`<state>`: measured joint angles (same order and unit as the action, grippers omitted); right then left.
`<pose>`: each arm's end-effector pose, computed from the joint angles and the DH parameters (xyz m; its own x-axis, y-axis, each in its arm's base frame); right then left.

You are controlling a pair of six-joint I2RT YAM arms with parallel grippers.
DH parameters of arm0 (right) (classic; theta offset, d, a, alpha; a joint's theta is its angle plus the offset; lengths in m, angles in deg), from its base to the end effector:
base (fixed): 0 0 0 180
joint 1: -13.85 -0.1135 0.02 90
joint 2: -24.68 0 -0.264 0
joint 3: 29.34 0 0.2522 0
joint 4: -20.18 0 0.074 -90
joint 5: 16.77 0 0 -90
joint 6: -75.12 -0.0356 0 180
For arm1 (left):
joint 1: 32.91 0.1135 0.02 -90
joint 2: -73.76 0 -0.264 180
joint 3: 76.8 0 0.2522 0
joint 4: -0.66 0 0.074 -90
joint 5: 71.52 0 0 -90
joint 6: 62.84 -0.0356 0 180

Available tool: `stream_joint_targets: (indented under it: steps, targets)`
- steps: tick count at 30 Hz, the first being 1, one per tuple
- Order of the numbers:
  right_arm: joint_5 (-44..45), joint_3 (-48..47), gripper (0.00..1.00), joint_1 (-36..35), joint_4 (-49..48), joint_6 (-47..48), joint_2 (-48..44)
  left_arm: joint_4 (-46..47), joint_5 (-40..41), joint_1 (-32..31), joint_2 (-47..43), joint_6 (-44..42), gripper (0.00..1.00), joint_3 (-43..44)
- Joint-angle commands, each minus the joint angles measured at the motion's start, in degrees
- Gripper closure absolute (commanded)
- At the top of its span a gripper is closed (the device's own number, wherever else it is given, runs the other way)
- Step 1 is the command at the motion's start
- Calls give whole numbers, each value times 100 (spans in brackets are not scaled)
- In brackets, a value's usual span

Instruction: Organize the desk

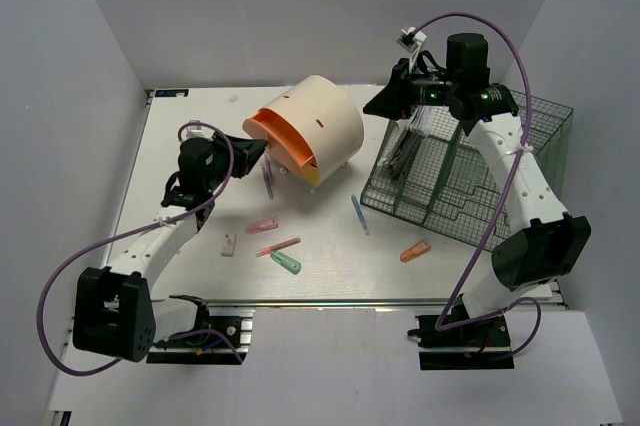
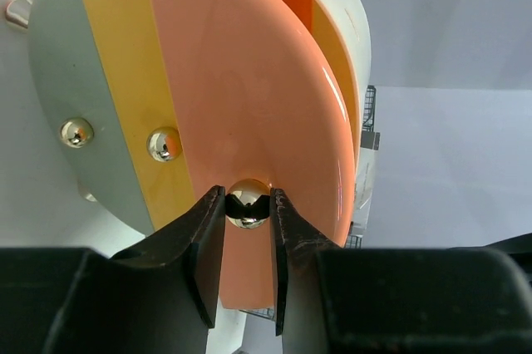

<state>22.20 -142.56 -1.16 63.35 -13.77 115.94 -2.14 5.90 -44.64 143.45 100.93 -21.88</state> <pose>0.3305 0.1173 0.4369 -0.3327 -0.1018 -0.9375 -0.8696 0.4178 0.2632 0.2686 -0.0637 0.2640 -0.4683 -0.8598 -0.2033 -0.1715 0.3142 -0.9337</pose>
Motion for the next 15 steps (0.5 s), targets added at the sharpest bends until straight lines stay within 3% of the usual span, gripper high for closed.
stream_joint_targets:
  steps: [1,2,7,9,15]
  targets:
    - [-101,23,73,15,-207,-23,-3,-85,36,12,-219,14,77,-30]
    - [-101,23,72,24,-190,4,-12,-120,80,12,-245,14,75,-21]
    - [-197,58,59,15,-155,136,-30,-340,159,12,-324,5,43,67]
    - [-258,76,55,24,-128,206,-30,-428,194,12,-368,5,36,84]
    - [-469,58,48,-3,56,574,-38,-779,396,65,-614,-21,28,163]
